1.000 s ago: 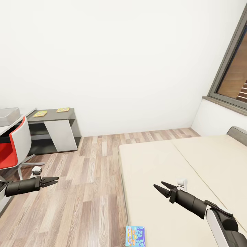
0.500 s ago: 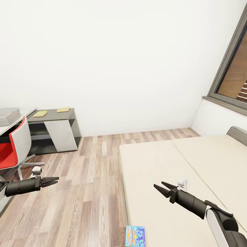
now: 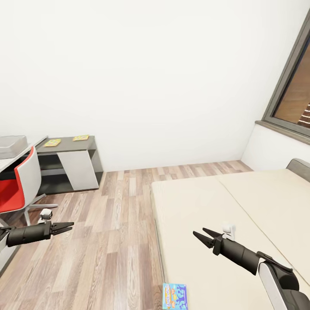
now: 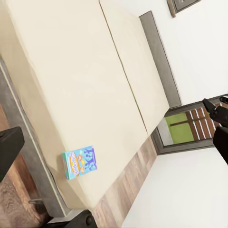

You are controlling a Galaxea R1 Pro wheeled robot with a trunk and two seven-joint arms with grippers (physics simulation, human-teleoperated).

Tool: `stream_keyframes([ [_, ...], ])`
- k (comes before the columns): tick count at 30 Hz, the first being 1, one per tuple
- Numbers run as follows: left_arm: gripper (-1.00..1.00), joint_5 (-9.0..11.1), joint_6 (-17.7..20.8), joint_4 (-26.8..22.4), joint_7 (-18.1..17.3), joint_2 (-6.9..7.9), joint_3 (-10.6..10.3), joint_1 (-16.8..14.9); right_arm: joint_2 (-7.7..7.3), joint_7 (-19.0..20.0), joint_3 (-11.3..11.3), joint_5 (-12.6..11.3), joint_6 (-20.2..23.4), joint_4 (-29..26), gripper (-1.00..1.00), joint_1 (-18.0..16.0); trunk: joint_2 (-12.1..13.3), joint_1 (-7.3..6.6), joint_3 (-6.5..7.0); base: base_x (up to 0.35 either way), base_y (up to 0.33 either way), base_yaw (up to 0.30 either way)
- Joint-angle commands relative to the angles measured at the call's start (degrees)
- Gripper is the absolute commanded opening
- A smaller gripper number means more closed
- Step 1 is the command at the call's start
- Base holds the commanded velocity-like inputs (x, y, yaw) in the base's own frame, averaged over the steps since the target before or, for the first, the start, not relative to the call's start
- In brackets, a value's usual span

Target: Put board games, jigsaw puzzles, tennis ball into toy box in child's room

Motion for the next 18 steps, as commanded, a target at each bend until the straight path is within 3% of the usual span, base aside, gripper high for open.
stream_keyframes([
  [1,1.00,-0.2,0.6,0.0,-0.3,0.00,0.2,0.0,0.00,0.0,0.0,-0.3,0.4,0.0,1.00,0.0,-0.1,0.03,-0.12,0.000,0.080,0.000],
  [18,1.00,-0.2,0.6,0.0,-0.4,0.05,0.3,0.0,0.00,0.0,0.0,-0.3,0.4,0.0,1.00,0.0,-0.1,0.03,-0.12,0.000,0.019,0.000],
])
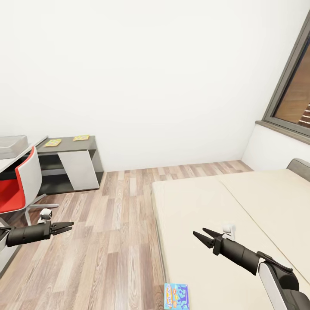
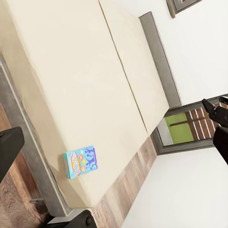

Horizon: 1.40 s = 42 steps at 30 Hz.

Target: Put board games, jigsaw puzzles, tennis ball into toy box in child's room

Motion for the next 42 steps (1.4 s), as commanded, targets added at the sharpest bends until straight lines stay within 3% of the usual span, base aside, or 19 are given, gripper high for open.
stream_keyframes([
  [1,1.00,-0.2,0.6,0.0,-0.2,-0.02,0.2,0.0,-0.01,0.1,0.0,-0.3,0.4,0.0,1.00,0.0,-0.1,0.03,-0.12,0.000,0.008,0.000],
  [16,1.00,-0.2,0.6,0.0,-0.3,-0.02,0.2,0.0,-0.01,0.1,0.0,-0.3,0.4,0.0,1.00,0.0,-0.1,0.03,-0.12,0.000,0.106,0.000],
  [42,1.00,-0.2,0.6,0.0,-0.3,-0.01,0.2,0.0,-0.01,0.1,0.1,-0.4,0.4,-0.2,1.00,0.0,-0.1,0.03,-0.06,0.000,0.215,-0.008],
])
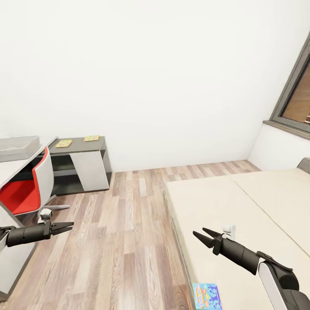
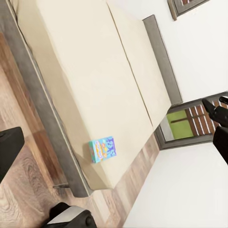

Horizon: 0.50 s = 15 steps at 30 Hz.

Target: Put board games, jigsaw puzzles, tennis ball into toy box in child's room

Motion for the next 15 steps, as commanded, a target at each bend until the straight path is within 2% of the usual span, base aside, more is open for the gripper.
stream_keyframes([
  [1,1.00,-0.2,0.6,0.0,-0.2,-0.01,0.2,0.0,0.00,0.0,0.0,-0.3,0.4,0.0,1.00,-0.1,-0.1,0.03,-0.08,0.000,0.263,-0.126],
  [15,1.00,-0.2,0.6,0.0,-0.2,-0.05,0.1,0.0,0.00,0.1,0.0,-0.3,0.4,0.0,1.00,-0.1,-0.1,0.03,0.68,0.000,0.279,-0.195],
])
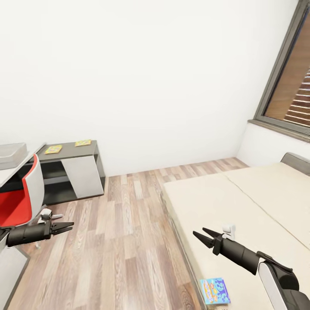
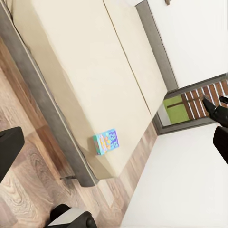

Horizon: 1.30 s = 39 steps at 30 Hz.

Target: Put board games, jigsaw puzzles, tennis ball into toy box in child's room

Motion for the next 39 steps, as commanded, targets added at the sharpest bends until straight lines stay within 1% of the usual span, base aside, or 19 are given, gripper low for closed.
stream_keyframes([
  [1,1.00,-0.2,0.6,0.0,-0.2,0.01,0.2,0.0,0.00,0.0,0.0,-0.3,0.4,0.0,1.00,-0.1,-0.1,0.04,-0.06,0.000,0.286,-0.217],
  [32,1.00,-0.2,0.6,0.0,-0.3,0.09,0.3,0.0,-0.08,0.1,0.0,-0.3,0.4,0.0,1.00,-0.1,-0.1,0.04,1.88,0.000,0.287,-0.220],
  [39,1.00,-0.3,0.6,0.0,-0.3,0.09,0.3,0.0,-0.08,0.1,0.0,-0.3,0.4,0.0,1.00,-0.1,-0.1,0.04,2.32,0.000,0.205,-0.220],
])
